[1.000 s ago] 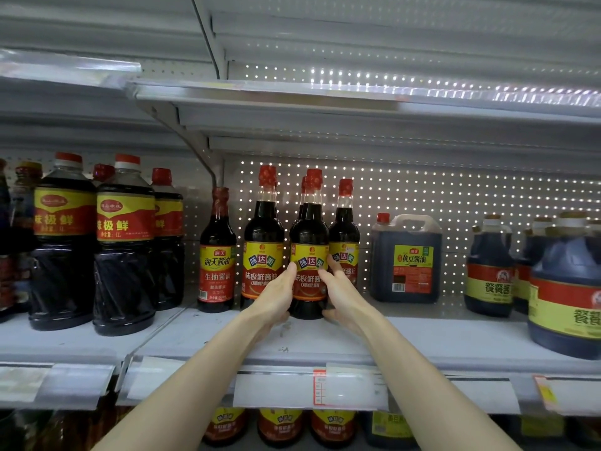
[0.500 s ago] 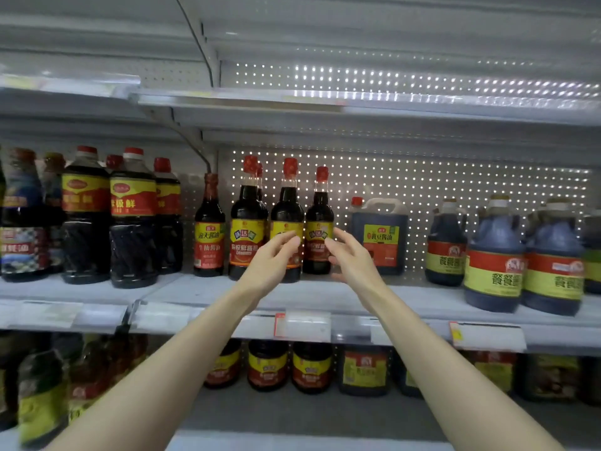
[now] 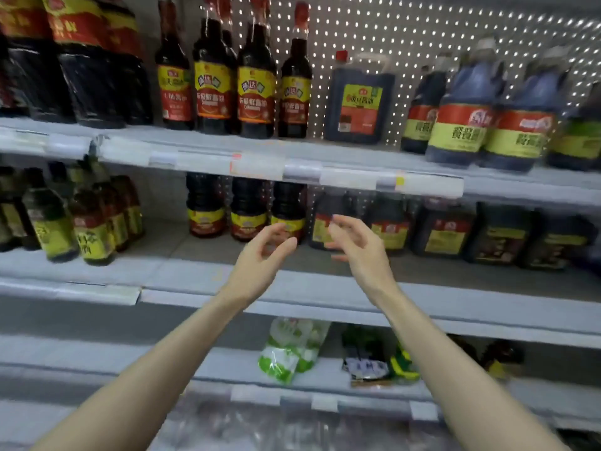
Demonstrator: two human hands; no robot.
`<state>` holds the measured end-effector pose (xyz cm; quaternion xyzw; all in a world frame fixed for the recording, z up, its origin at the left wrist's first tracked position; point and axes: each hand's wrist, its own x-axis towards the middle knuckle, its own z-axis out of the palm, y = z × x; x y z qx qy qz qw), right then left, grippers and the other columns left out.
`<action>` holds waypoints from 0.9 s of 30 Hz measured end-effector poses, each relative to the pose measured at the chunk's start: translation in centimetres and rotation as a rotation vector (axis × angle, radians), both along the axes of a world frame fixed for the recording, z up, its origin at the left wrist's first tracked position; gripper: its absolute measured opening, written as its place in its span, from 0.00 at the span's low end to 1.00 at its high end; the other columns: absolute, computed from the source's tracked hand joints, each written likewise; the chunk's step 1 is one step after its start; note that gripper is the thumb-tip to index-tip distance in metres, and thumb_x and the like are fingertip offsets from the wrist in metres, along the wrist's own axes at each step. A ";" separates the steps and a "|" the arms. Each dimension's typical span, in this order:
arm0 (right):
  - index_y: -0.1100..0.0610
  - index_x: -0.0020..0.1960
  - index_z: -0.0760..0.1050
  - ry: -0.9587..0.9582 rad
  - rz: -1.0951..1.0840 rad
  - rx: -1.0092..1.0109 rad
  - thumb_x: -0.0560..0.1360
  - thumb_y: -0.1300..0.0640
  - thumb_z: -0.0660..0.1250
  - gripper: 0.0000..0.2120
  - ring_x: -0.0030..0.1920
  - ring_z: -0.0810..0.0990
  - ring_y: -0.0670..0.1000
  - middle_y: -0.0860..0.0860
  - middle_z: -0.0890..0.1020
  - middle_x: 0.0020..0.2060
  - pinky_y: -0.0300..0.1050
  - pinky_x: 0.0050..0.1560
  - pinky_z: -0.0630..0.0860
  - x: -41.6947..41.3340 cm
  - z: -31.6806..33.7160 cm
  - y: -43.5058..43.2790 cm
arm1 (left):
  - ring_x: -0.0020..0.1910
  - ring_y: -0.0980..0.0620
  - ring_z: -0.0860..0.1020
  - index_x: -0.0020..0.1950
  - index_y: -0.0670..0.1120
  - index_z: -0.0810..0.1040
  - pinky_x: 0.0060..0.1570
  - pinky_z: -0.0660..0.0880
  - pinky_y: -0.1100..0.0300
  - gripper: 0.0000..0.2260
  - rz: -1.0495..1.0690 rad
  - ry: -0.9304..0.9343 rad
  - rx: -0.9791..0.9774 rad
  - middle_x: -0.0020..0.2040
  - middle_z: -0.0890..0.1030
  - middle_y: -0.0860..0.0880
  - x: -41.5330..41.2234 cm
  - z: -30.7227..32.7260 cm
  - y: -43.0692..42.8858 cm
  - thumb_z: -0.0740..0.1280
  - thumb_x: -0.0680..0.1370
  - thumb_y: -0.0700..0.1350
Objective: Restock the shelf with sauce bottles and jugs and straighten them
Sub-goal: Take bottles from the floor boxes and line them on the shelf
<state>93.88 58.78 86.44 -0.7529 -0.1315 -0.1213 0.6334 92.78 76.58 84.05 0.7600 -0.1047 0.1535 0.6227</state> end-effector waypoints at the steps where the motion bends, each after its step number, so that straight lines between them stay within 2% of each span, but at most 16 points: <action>1: 0.52 0.63 0.74 0.033 -0.009 0.011 0.78 0.53 0.66 0.14 0.46 0.83 0.45 0.47 0.82 0.49 0.44 0.48 0.79 -0.3 -1.7 -0.5 | 0.49 0.60 0.77 0.64 0.53 0.73 0.47 0.73 0.67 0.14 -0.004 0.038 0.003 0.50 0.78 0.54 -0.3 -1.8 -0.3 0.65 0.79 0.48; 3: 0.51 0.61 0.74 0.117 -0.024 0.021 0.78 0.53 0.66 0.12 0.48 0.83 0.48 0.49 0.83 0.49 0.45 0.49 0.79 -0.6 -5.6 -1.1 | 0.48 0.62 0.77 0.64 0.52 0.73 0.46 0.73 0.68 0.14 -0.015 0.131 -0.004 0.52 0.78 0.53 -0.9 -5.6 -0.9 0.65 0.79 0.48; 6: 0.51 0.59 0.74 0.248 -0.048 0.021 0.78 0.55 0.67 0.10 0.47 0.82 0.48 0.51 0.82 0.49 0.42 0.48 0.79 -0.8 -12.0 -1.5 | 0.42 0.68 0.78 0.62 0.50 0.73 0.41 0.72 0.73 0.12 -0.014 0.238 -0.031 0.49 0.79 0.53 -1.3 -11.6 -1.1 0.66 0.79 0.44; 10: 0.53 0.57 0.75 0.391 -0.105 0.012 0.78 0.57 0.66 0.08 0.43 0.81 0.47 0.48 0.82 0.44 0.39 0.43 0.76 -0.9 -20.6 -1.6 | 0.45 0.60 0.77 0.60 0.52 0.74 0.46 0.74 0.67 0.11 -0.025 0.413 -0.033 0.48 0.79 0.52 -0.8 -20.1 -1.3 0.66 0.79 0.45; 14: 0.47 0.52 0.76 0.542 -0.159 0.011 0.78 0.56 0.67 0.05 0.44 0.81 0.51 0.51 0.82 0.43 0.40 0.43 0.76 -1.7 -29.9 -1.3 | 0.44 0.57 0.77 0.61 0.51 0.74 0.46 0.73 0.64 0.12 -0.044 0.594 -0.029 0.46 0.78 0.51 -1.3 -29.7 -0.7 0.67 0.78 0.46; 17: 0.49 0.52 0.76 0.645 -0.180 0.012 0.78 0.56 0.67 0.04 0.44 0.80 0.50 0.52 0.81 0.43 0.42 0.45 0.75 -2.4 -36.9 -1.0 | 0.47 0.53 0.78 0.60 0.53 0.74 0.45 0.72 0.64 0.14 -0.038 0.716 -0.027 0.47 0.78 0.51 -1.9 -36.5 0.2 0.69 0.76 0.51; 20: 0.49 0.53 0.77 0.739 -0.205 -0.004 0.77 0.55 0.67 0.05 0.46 0.81 0.50 0.53 0.82 0.47 0.44 0.50 0.75 -3.0 -43.6 -0.7 | 0.49 0.52 0.78 0.59 0.54 0.75 0.51 0.74 0.59 0.13 -0.027 0.837 -0.045 0.48 0.79 0.51 -2.5 -42.9 0.9 0.69 0.76 0.51; 23: 0.47 0.52 0.76 0.827 -0.215 -0.009 0.77 0.53 0.68 0.05 0.50 0.81 0.52 0.50 0.82 0.47 0.48 0.55 0.76 -3.4 -50.4 -0.2 | 0.49 0.51 0.79 0.54 0.59 0.75 0.55 0.74 0.55 0.17 0.017 0.897 -0.054 0.48 0.81 0.50 -3.1 -49.4 1.5 0.70 0.67 0.61; 24: 0.46 0.51 0.76 0.850 -0.216 -0.011 0.77 0.53 0.68 0.04 0.51 0.81 0.51 0.47 0.82 0.45 0.49 0.56 0.76 -3.5 -52.5 0.1 | 0.48 0.52 0.79 0.54 0.58 0.76 0.54 0.73 0.56 0.18 0.028 0.918 -0.047 0.48 0.81 0.50 -3.3 -51.7 1.8 0.70 0.67 0.61; 27: 0.47 0.52 0.77 0.897 -0.218 -0.022 0.77 0.53 0.68 0.05 0.51 0.82 0.50 0.45 0.82 0.44 0.48 0.56 0.76 -3.9 -59.2 0.9 | 0.41 0.55 0.77 0.60 0.50 0.77 0.51 0.72 0.56 0.15 0.041 0.972 -0.054 0.45 0.81 0.50 -3.8 -58.4 2.3 0.70 0.75 0.54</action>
